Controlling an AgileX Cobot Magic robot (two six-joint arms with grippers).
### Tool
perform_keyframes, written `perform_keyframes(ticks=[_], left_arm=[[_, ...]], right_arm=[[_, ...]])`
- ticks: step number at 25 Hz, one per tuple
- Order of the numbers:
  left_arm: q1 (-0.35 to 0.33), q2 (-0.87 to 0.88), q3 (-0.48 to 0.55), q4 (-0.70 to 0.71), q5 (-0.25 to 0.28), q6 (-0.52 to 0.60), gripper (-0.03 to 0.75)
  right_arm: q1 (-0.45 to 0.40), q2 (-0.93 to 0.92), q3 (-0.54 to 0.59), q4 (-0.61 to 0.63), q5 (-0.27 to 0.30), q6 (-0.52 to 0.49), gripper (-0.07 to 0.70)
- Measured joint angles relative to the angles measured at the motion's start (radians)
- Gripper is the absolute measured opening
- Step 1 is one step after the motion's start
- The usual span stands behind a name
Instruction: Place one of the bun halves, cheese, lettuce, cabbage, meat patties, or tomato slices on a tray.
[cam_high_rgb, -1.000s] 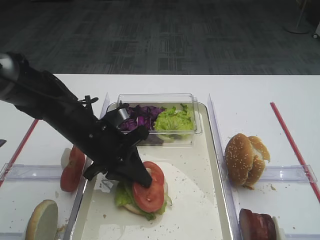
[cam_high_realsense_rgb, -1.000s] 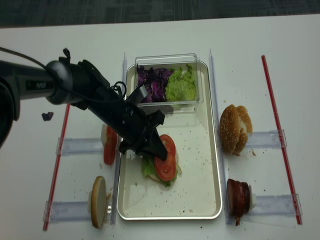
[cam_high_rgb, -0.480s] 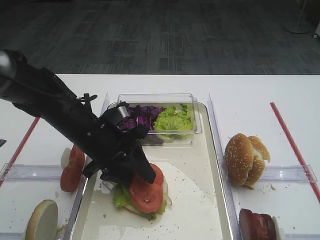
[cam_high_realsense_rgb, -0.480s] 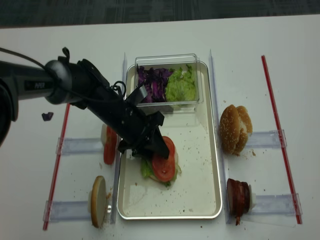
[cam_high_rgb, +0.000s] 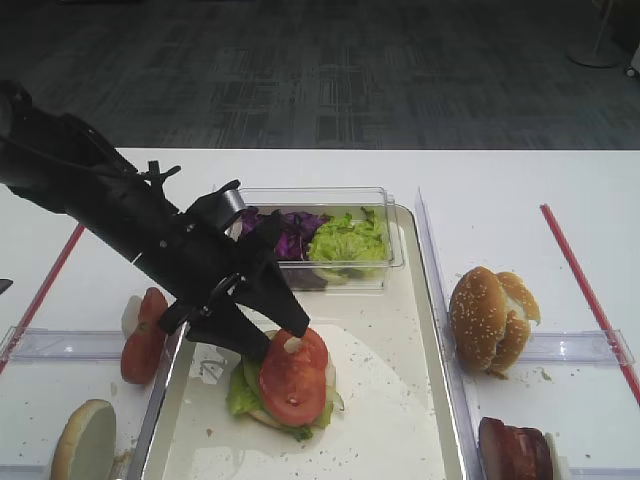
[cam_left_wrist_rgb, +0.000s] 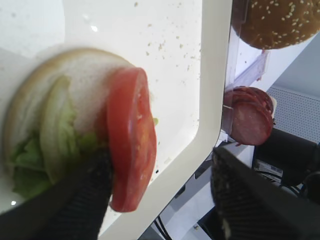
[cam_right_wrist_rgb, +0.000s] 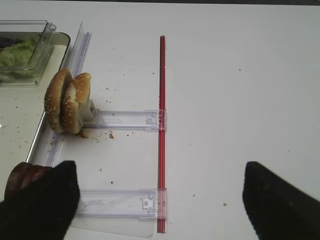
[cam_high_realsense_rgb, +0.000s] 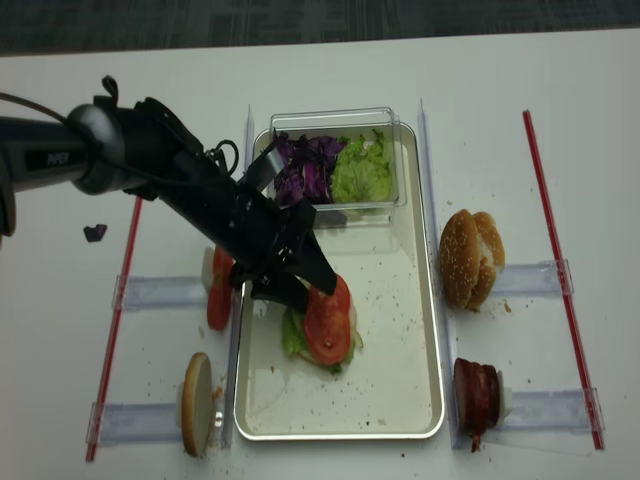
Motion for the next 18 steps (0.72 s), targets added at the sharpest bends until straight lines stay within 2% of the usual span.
perform_keyframes(ticks=[9,18], left_arm=[[0.0,0.0,-0.055,0.081,0.006,-0.02,0.402],[0.0,0.0,-0.141,0.226,0.013,-0.102,0.402]], right_arm=[[0.0,0.0,0.0,0.0,0.0,0.0,0.675],[0.0,0.0,0.0,0.0,0.0,0.0,0.675]])
